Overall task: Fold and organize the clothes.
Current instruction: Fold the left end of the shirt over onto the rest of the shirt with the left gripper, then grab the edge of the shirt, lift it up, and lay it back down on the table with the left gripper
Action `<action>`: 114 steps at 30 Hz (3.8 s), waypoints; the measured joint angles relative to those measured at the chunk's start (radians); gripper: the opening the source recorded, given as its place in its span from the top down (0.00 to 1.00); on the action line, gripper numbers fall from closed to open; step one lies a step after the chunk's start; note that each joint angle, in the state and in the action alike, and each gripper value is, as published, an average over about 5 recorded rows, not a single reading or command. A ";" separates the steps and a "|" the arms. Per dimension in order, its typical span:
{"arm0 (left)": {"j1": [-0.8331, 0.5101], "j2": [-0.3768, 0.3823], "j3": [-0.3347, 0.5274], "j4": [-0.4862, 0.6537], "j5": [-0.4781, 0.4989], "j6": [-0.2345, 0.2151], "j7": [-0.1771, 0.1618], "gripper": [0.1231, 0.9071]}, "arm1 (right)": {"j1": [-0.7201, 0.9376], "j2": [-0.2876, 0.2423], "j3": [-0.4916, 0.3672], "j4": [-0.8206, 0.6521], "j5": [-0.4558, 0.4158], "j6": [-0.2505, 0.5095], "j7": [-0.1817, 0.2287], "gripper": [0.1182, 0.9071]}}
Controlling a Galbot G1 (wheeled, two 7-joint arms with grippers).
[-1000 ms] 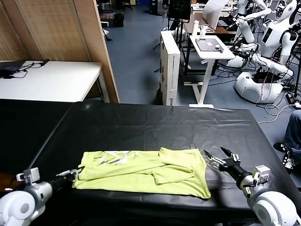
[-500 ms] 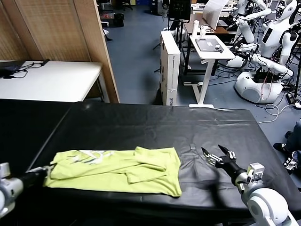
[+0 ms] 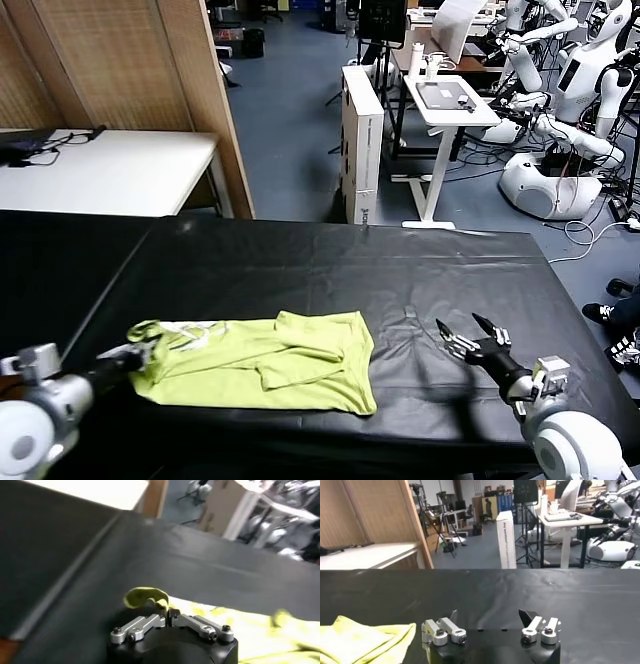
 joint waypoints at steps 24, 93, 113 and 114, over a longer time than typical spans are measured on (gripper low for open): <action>-0.283 -0.125 0.518 -0.076 -0.026 -0.001 -0.134 0.94 | -0.068 0.042 0.026 0.008 -0.068 0.019 -0.005 0.00; -0.123 -0.209 0.221 -0.066 0.185 0.000 -0.057 0.00 | 0.606 -0.246 -0.841 -0.041 -0.218 0.071 -0.206 0.04; -0.098 -0.210 0.190 -0.061 0.237 -0.019 -0.026 0.00 | 0.602 -0.271 -0.845 -0.039 -0.221 0.071 -0.203 0.67; -0.097 -0.211 0.190 -0.061 0.237 -0.020 -0.026 0.00 | 0.598 -0.272 -0.842 -0.040 -0.221 0.072 -0.202 0.76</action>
